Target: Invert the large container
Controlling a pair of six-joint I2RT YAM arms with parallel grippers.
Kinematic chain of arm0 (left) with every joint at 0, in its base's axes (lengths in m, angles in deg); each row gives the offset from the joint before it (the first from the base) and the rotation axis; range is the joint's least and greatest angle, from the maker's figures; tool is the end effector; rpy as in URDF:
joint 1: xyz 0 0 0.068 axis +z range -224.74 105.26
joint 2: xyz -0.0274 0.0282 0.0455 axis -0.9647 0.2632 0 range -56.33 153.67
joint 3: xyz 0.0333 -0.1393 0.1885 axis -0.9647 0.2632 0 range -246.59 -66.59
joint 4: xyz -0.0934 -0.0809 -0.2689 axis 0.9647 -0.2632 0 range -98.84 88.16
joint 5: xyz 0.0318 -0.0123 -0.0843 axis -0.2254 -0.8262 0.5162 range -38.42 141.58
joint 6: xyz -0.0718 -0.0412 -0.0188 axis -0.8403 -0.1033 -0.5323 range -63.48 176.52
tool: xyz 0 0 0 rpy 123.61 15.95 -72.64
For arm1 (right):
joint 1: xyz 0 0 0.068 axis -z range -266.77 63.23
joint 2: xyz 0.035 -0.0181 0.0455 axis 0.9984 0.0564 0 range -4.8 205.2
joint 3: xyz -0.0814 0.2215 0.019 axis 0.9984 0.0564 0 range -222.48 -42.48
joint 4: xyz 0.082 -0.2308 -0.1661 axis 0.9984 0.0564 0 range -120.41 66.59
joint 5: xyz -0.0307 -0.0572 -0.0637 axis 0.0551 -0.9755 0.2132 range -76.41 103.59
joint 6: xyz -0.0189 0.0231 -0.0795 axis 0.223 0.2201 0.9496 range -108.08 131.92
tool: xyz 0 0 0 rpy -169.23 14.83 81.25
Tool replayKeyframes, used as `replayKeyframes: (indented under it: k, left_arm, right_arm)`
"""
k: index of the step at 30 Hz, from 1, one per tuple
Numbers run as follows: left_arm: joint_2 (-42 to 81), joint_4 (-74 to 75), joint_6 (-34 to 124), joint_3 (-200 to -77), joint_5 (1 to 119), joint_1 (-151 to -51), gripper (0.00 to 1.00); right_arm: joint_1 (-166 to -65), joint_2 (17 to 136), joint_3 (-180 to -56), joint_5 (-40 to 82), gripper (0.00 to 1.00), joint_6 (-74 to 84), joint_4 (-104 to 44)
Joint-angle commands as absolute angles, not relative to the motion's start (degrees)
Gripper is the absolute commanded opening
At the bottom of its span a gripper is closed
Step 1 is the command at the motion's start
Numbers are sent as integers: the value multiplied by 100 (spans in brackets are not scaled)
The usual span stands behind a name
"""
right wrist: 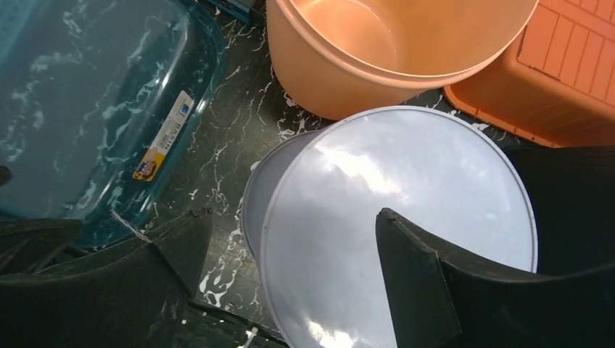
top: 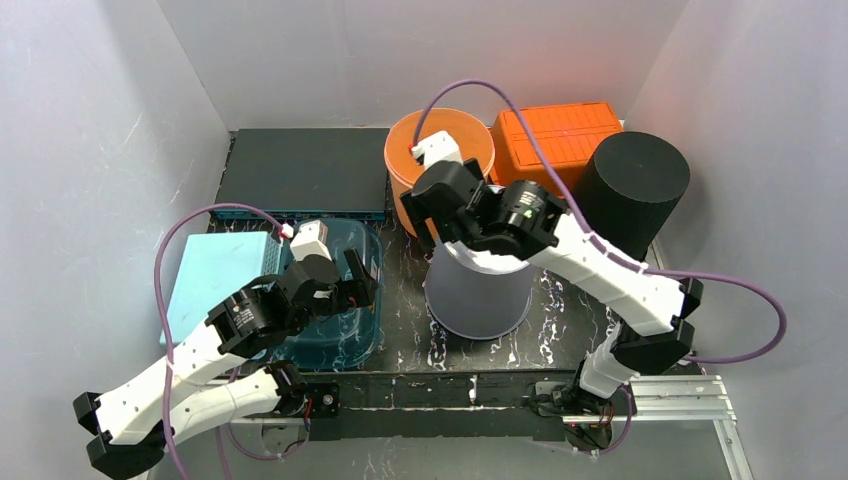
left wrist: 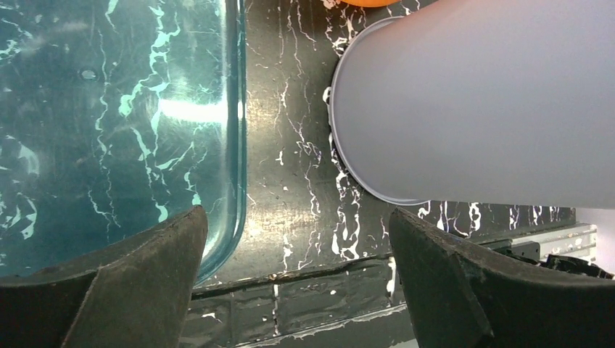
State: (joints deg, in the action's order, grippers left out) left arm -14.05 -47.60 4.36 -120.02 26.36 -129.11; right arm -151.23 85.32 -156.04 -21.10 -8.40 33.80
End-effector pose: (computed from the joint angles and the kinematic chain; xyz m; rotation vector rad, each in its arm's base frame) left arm 0.1618 -0.1712 0.2988 -0.2118 2.1642 -0.6195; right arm 0.1923 0.3043 0.4187 -0.5157 2.0792 0.1658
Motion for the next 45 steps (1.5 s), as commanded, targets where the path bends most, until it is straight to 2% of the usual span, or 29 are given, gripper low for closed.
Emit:
replayKeyframes:
  k: [1,7,10,20,29,36,41,45]
  left_arm:
    - [-1552,-5076,339,-12184,2162,-12927,94]
    - [-1729,-5227,266,-12179,1915,-12933,95]
    - [-1836,-5262,232,-12149,1839,-12934,96]
    - [-1845,-5272,216,-12108,1870,-12930,97]
    - [-1752,-5176,246,-12069,1881,-12931,98]
    - [-1544,-4950,311,-12082,2011,-12936,98]
    - [-1398,-4886,396,-12145,2140,-12934,98]
    - [-1401,-4886,389,-12144,2167,-12934,98]
  right_arm:
    - [-15434,8801,-15920,-3074,91,-796,3581]
    - [-15531,9249,-15989,-3689,94,-980,3607]
    - [-15531,9423,-15921,-4121,99,-1065,3560]
    - [-15518,9660,-15513,-4430,99,-1666,3973]
    - [-15522,8320,-13713,-4015,99,-2469,4349]
    - [-15510,7150,-12759,-3832,99,-3100,4650]
    - [-15488,6806,-12848,-4189,99,-3295,5071]
    - [-15472,6721,-13642,-4187,99,-3206,4940]
